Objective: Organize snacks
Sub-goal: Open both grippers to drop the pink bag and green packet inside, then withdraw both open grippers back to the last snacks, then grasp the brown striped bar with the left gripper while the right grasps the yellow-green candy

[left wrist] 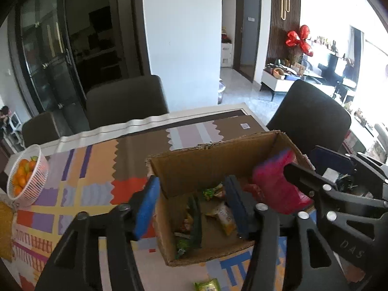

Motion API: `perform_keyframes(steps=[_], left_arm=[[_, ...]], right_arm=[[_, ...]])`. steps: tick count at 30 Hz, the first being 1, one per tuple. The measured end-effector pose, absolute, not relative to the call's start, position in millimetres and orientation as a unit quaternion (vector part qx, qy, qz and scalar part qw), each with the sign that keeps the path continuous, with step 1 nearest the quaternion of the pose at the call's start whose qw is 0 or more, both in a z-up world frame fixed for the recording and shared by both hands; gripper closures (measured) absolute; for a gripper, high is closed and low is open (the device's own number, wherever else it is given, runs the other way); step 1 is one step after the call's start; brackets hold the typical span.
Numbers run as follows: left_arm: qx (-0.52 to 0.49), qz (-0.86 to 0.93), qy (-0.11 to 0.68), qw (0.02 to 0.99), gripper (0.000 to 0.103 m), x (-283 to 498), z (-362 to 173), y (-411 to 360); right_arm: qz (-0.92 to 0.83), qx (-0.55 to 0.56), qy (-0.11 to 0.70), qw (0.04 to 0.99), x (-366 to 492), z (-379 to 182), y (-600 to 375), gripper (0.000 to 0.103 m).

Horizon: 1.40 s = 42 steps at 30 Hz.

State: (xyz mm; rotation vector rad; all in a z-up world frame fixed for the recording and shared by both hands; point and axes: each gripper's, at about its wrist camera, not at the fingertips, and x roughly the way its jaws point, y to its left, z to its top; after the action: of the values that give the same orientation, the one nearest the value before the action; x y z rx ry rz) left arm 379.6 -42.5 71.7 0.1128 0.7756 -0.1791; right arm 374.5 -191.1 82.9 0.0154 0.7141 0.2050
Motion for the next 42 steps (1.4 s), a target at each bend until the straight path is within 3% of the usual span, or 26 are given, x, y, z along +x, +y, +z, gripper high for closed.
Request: perform_keyframes(steps=[10,20,42], left_arm=[[0.068,-0.075,0.348,0.932,0.042,323,82,-36],[0.054,-0.063,0.341,0.936,0.039,265,73,-26],[0.034,-0.075,0.464,0.882,0.039,211,-42,-28]], right_arm=[[0.087,-0.016,0.311,0.946,327,90,-189,0.05],[0.082,-0.025,0.29,0.953,266,87,-189,0.043],[0.078,-0.025,0.403,0.912,208,-14,-189,0.043]])
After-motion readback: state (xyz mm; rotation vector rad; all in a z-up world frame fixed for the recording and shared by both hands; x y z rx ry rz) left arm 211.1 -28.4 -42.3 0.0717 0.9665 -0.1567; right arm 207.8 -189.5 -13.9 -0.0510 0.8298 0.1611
